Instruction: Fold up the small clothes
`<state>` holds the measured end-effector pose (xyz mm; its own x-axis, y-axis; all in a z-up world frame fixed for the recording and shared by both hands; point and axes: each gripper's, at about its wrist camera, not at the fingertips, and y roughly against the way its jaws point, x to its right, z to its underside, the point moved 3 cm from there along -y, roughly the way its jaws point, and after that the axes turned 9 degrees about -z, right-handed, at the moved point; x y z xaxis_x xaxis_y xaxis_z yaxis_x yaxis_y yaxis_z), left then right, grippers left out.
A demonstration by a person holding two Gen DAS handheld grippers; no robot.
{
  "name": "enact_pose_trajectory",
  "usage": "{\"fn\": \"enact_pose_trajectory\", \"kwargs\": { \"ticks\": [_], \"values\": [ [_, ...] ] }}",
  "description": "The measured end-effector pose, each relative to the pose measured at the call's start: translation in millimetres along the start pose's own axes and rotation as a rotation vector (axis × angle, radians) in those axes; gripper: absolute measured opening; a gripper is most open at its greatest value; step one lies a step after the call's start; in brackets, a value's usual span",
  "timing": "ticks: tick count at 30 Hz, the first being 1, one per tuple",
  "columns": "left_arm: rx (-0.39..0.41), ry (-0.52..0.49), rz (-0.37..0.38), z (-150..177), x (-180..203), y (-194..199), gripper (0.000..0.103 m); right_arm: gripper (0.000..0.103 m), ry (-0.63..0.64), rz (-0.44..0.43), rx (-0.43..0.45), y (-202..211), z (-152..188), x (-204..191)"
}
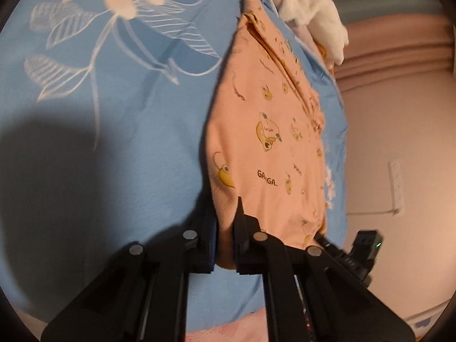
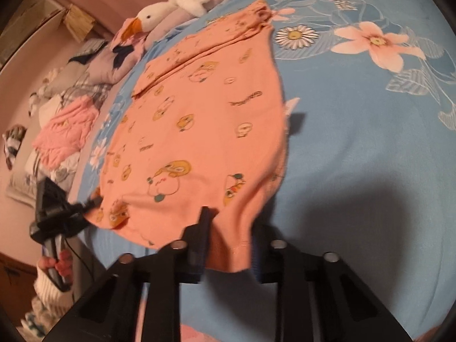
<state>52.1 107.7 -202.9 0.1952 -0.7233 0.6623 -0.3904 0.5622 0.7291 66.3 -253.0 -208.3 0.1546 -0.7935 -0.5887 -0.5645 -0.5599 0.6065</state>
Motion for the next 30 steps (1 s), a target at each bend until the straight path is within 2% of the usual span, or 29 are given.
{"fn": "enact_pose_trajectory", "kwargs": {
  "ticks": [2, 4, 5, 7, 9, 14, 20, 26, 30],
  "values": [
    [0.006, 0.008, 0.01, 1, -1, 5, 0.008, 0.011, -0.016, -0.018, 0.01, 5, 3, 4],
    [0.031, -0.013, 0.033, 2, 5, 15, 0.007, 0.011, -0.027, -0.076, 0.036, 15, 7, 3],
    [0.042, -0.019, 0.069, 2, 9, 20, 0.007, 0.011, -0.026, -0.108, 0.053, 20, 7, 0],
    [0.069, -0.021, 0.143, -3, 16, 31, 0.006, 0.01, -0.007, -0.235, 0.127, 40, 3, -12],
    [0.091, -0.014, 0.218, -11, 25, 39, 0.006, 0.011, 0.016, -0.305, 0.182, 54, -5, -21],
    [0.127, -0.016, 0.325, -25, 44, 49, 0.005, 0.011, 0.032, -0.411, 0.245, 67, -28, -34],
    [0.128, -0.009, 0.437, -52, 68, 46, 0.005, 0.011, 0.001, -0.485, 0.284, 66, -42, -35],
    [0.128, -0.002, 0.459, -83, 78, 40, 0.005, 0.011, -0.029, -0.515, 0.298, 58, -69, -32],
    [0.138, 0.01, 0.481, -117, 89, 34, 0.005, 0.011, -0.036, -0.539, 0.331, 57, -101, -34]
  ]
}}
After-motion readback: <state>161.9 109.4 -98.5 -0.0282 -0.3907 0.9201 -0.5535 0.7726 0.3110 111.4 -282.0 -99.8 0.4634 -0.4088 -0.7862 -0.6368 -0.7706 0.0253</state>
